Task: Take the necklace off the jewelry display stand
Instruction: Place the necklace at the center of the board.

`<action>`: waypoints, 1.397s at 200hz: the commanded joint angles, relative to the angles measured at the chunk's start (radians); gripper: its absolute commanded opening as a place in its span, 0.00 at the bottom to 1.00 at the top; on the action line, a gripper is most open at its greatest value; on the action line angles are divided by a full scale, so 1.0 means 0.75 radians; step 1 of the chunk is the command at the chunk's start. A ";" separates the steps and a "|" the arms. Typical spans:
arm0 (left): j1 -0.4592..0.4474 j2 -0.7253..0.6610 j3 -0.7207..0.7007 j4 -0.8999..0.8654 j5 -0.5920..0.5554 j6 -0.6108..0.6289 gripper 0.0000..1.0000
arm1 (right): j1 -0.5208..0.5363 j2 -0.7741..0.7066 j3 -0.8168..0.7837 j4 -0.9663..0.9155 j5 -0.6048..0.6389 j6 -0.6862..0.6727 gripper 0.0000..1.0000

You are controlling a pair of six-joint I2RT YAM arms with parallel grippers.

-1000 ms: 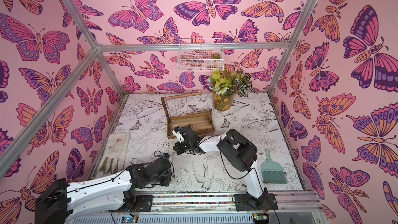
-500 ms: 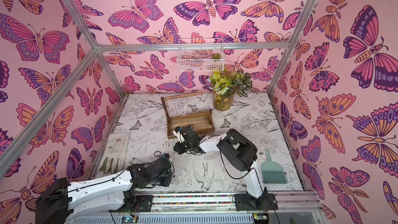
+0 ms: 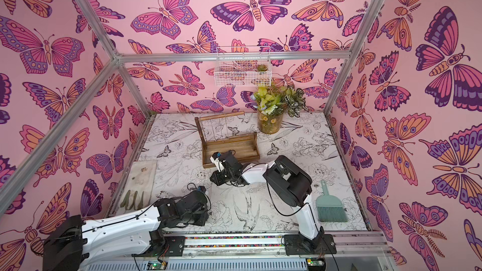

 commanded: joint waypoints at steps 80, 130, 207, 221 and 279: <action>-0.005 -0.138 0.083 -0.199 -0.106 0.056 0.53 | -0.014 -0.114 -0.020 -0.033 0.040 0.001 0.40; 0.039 -0.137 0.196 -0.259 -0.169 0.150 0.74 | -0.020 -0.192 -0.027 -0.099 0.063 0.009 0.60; 0.482 -0.131 0.397 -0.241 0.013 0.464 0.89 | -0.191 -0.477 -0.028 -0.294 0.067 -0.020 0.65; 0.539 -0.100 0.435 -0.208 0.050 0.509 0.91 | -0.231 -0.509 -0.003 -0.321 0.060 -0.041 0.65; 0.701 -0.032 0.510 -0.041 0.227 0.592 0.97 | -0.356 -0.537 0.096 -0.280 0.084 -0.114 0.65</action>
